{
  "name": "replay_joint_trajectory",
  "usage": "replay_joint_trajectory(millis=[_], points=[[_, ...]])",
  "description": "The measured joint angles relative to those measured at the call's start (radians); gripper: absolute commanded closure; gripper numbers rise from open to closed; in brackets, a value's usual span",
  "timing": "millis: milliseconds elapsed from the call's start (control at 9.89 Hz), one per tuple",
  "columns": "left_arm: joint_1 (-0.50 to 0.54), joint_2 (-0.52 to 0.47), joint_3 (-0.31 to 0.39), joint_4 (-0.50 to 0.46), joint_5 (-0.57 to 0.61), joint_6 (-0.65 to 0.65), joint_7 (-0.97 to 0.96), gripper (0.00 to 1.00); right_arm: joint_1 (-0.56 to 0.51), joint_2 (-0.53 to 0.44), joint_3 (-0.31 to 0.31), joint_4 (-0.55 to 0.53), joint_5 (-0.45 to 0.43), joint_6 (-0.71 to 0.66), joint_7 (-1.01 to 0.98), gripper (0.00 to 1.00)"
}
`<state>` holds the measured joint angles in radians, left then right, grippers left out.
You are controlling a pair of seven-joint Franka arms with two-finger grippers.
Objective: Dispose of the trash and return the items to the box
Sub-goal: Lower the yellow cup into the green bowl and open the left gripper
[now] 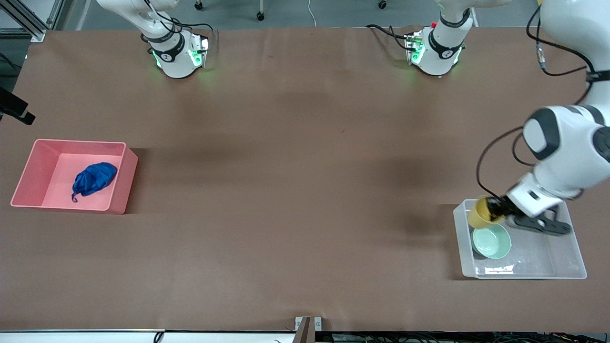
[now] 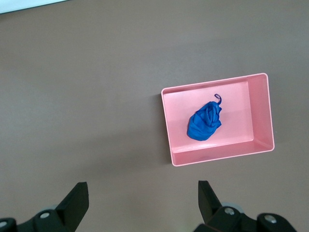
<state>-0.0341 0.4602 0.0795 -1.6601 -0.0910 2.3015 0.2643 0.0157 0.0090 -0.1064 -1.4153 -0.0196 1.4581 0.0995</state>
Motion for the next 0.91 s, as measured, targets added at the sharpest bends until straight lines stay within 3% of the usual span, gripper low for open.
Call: replay_joint_trajectory(millis=[303,404,607,910], points=[[0.015,0.233,0.045,0.161,0.000,0.004,0.045,0.99,0.000,0.001,0.000,0.000,0.000,0.000,-0.026,0.00],[0.017,0.277,0.053,0.189,0.000,0.005,0.052,0.92,-0.001,0.001,-0.001,0.000,0.000,-0.001,-0.026,0.00],[0.028,0.308,0.058,0.203,0.000,0.005,0.054,0.00,-0.001,0.001,-0.001,0.000,0.000,-0.001,-0.026,0.00],[0.034,0.280,0.058,0.234,-0.043,0.005,0.053,0.00,-0.058,0.002,0.035,0.000,0.000,-0.002,-0.027,0.00]])
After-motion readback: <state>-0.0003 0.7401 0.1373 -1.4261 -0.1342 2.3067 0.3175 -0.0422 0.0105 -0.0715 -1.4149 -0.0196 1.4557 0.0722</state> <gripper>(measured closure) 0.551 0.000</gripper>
